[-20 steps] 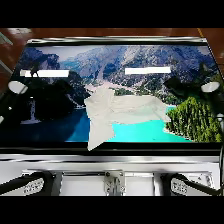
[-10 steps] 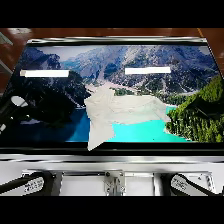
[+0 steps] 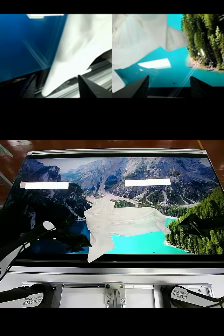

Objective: Fold the shirts.

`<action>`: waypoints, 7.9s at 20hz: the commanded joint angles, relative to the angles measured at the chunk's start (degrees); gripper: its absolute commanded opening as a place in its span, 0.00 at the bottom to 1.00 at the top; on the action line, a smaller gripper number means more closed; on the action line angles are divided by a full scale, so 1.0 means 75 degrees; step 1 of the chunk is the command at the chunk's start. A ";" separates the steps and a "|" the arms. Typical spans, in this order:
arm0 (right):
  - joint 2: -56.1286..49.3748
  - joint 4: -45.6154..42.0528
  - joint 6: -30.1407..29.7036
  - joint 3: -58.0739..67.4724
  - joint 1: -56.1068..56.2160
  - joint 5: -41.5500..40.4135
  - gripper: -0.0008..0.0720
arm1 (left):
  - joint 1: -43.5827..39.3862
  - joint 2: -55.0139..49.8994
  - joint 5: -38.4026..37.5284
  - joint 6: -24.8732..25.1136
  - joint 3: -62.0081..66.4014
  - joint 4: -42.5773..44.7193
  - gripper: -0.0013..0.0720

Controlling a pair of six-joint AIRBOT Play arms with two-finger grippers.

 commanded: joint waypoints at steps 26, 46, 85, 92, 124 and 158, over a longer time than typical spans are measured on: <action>-0.1600 0.0478 -0.0361 0.0737 0.2509 -0.1909 0.09 | 0.0606 0.1795 0.0723 0.0790 0.0358 -0.0749 0.06; 0.5423 -0.0274 0.1105 0.4733 0.2509 -0.2224 0.09 | 0.3748 0.5228 -0.1279 0.0076 1.0078 0.1967 0.06; -0.1682 -0.1405 0.0772 0.3931 0.1215 0.0131 0.82 | 0.4526 -0.0073 -0.4080 0.0213 0.4482 0.1550 0.77; -0.1693 -0.0213 0.0656 0.2235 0.0682 0.0099 0.82 | 0.3529 0.0801 -0.1574 0.0877 -0.0385 0.0297 0.77; -0.3471 0.0860 0.0915 0.1964 0.1923 -0.3124 0.65 | 0.1075 0.1274 0.2049 0.1772 -0.0411 -0.2022 0.07; 0.6301 -0.3515 0.0061 0.5499 0.2285 0.1067 0.09 | 0.4272 0.5759 -0.4427 -0.0079 1.0162 0.2326 0.07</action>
